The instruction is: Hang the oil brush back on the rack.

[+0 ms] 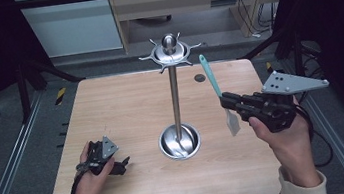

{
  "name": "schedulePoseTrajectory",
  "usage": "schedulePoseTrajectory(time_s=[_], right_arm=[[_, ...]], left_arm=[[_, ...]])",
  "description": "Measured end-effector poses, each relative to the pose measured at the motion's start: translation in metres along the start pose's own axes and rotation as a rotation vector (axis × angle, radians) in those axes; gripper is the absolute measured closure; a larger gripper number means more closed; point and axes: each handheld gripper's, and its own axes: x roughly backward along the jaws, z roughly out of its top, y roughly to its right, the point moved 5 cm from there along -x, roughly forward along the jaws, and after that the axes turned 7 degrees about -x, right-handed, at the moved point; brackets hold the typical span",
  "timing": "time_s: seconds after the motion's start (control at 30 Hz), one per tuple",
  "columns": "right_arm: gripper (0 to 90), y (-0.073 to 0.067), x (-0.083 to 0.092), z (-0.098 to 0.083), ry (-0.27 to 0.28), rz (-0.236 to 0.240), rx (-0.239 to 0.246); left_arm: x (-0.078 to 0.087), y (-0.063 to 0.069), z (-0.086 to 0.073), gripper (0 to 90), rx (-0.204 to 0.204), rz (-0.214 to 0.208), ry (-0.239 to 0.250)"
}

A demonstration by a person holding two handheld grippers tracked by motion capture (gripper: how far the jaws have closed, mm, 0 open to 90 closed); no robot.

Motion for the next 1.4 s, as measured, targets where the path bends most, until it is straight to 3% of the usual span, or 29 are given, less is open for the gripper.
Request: schedulePoseTrajectory(time_s=[0.8,1.4], right_arm=[[82.5,-0.009,-0.005,-0.001,-0.034,0.019,0.033],[82.4,-0.009,-0.017,-0.004,-0.052,-0.014,0.028]], left_arm=[[-0.001,0.0,0.0,3.1,-0.004,-0.004,-0.002],[-0.001,0.001,0.0,3.1,-0.002,-0.007,-0.002]])
